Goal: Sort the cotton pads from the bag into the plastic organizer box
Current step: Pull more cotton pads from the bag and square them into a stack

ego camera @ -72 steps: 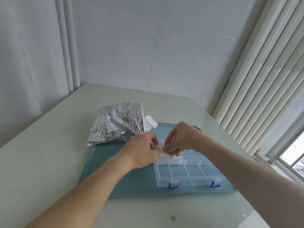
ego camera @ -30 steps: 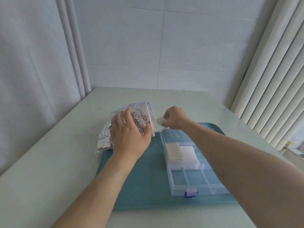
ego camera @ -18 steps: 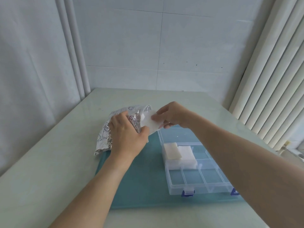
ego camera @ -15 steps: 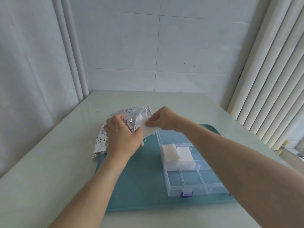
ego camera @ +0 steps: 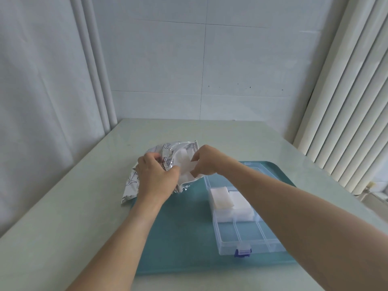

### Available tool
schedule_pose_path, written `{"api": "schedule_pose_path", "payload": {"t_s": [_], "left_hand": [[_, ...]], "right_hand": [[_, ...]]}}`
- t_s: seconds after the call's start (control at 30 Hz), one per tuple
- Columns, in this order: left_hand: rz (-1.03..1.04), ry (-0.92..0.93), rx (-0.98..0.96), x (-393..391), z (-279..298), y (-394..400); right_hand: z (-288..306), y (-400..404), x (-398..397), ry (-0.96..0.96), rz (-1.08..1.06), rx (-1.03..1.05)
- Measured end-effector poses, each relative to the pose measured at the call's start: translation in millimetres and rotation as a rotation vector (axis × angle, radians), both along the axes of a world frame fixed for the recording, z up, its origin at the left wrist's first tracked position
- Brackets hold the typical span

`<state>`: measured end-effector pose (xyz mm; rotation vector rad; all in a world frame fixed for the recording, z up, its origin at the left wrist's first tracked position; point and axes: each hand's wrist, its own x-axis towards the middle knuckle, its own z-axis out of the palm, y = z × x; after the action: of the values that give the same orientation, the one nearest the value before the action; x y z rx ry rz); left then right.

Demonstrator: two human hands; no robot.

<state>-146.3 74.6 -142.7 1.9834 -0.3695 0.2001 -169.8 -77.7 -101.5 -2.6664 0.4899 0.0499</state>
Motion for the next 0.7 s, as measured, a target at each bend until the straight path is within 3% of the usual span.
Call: {"api": "schedule_pose_path", "payload": {"t_s": [0.23,0.5,0.57,0.7], "left_hand": [[0.012,0.009,-0.018,-3.4,0.4,-1.0],[0.013,-0.026,-0.016,-9.8,-0.3,-2.3],[0.020,-0.162,-0.001,-19.7,1.1,-4.3],[0.004,-0.643,-0.023,-43.4,3.4,-11.9]], "right_hand": [[14.8,-10.4,-13.8,-0.155,-0.082,0.214],[15.5,-30.5,-44.2,-0.271,-0.210,0.671],[18.9,-40.3,-58.7,-0.307,-0.214,0.713],[22.9,-66.5,-93.4,-0.325,-0.174,0.756]]}}
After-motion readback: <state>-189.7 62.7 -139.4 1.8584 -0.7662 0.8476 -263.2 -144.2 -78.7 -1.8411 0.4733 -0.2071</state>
